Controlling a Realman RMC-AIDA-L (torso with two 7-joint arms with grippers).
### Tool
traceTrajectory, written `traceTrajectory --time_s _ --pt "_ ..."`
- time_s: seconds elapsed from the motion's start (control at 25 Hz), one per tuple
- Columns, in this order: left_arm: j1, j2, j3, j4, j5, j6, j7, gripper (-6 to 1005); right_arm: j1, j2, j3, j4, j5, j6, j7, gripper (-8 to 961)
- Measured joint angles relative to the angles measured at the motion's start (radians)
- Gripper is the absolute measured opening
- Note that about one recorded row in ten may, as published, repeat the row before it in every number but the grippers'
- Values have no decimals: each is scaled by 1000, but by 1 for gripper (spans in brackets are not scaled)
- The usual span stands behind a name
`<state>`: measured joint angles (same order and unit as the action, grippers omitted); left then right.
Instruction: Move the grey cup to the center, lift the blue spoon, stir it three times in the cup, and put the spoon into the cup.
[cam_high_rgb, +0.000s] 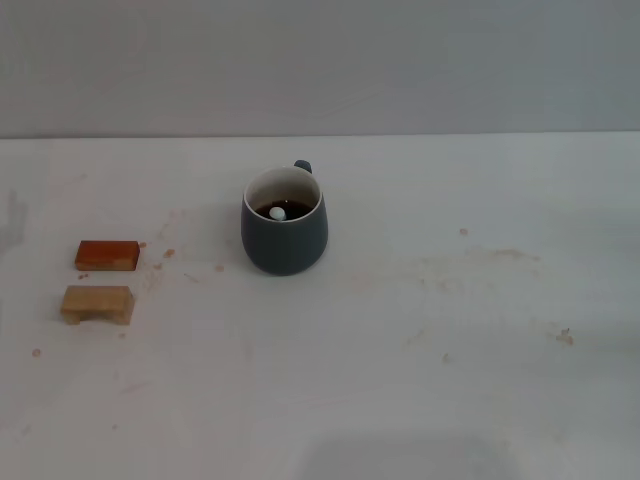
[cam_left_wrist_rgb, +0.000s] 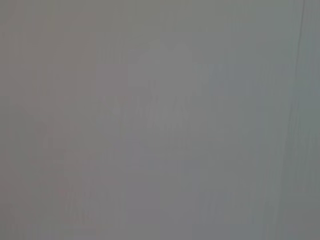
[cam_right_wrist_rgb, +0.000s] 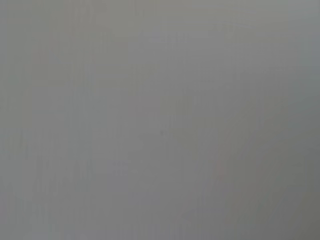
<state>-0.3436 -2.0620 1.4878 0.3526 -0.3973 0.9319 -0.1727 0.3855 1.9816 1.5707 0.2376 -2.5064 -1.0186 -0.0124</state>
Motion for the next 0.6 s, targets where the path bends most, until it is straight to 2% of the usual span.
traceTrajectory --time_s 0.6 --pt "-3 -1 -2 -16 -9 38 3 725 31 -4 -7 -31 0 1 -4 483"
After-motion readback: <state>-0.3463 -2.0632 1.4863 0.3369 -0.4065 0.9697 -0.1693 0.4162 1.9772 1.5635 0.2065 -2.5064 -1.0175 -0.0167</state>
